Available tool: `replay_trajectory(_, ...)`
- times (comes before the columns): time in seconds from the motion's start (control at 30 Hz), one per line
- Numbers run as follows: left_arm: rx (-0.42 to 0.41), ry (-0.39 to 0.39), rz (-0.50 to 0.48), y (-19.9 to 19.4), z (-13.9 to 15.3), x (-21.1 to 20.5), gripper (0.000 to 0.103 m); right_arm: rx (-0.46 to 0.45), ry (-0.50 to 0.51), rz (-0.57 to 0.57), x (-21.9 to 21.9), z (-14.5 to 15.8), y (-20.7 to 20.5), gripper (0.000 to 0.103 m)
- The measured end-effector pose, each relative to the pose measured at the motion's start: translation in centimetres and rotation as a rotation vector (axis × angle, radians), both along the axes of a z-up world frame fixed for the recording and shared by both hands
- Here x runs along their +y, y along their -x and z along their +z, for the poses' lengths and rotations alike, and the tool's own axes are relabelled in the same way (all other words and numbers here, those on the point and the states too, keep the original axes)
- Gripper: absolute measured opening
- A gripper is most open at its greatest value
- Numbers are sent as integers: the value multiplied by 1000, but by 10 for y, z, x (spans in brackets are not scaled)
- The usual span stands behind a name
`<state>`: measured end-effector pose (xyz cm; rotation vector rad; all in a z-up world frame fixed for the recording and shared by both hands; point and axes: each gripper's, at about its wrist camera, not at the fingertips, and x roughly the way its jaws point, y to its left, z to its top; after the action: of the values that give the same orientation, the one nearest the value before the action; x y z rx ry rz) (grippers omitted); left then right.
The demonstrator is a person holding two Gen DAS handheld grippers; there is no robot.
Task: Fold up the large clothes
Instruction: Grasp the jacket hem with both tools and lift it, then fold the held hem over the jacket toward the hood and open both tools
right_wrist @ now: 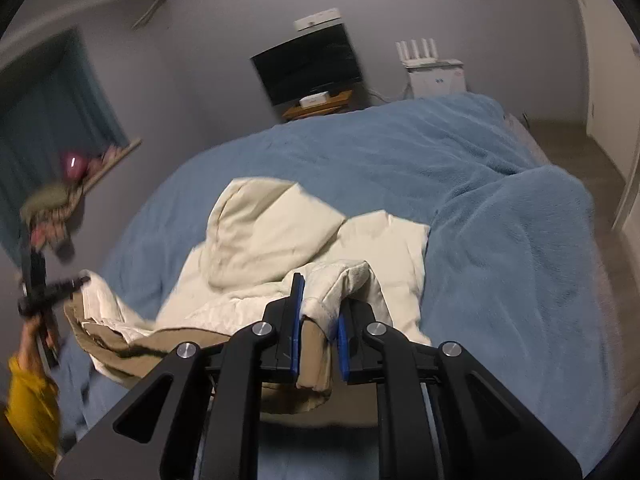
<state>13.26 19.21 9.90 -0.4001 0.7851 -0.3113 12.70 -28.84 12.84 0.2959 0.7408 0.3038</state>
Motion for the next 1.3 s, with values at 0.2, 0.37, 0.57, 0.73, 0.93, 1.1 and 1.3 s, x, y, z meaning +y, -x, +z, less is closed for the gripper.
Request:
replay_trajectory(0.2,5,2,66,-56,-7,4,12,21,-67,-92,-12,-18,-65,12)
replay_trajectory(0.37,22,-54,116,-104,-22,-4,13,32,-65,-162,-13,-38,-105,12)
replay_trajectory(0.57,63,-102,168,-150,-56,-12,13,70,-76,-233,-13,-79,-148,12)
replay_trajectory(0.73,104,-124,205,-171,-96,-11,15,103,-85,-259,-8,-115,-173,12)
replay_trajectory(0.93,156,-140,205,-192,-129,-9,16,119,-17,-246,1,-146,-200,12)
replay_trajectory(1.1,162,-205,183,-195,-144,-19,17,164,-12,-224,5,-168,-213,12)
replay_trajectory(1.3,90,-105,165,-173,-135,-15,58,147,-53,-198,4,-164,-206,34)
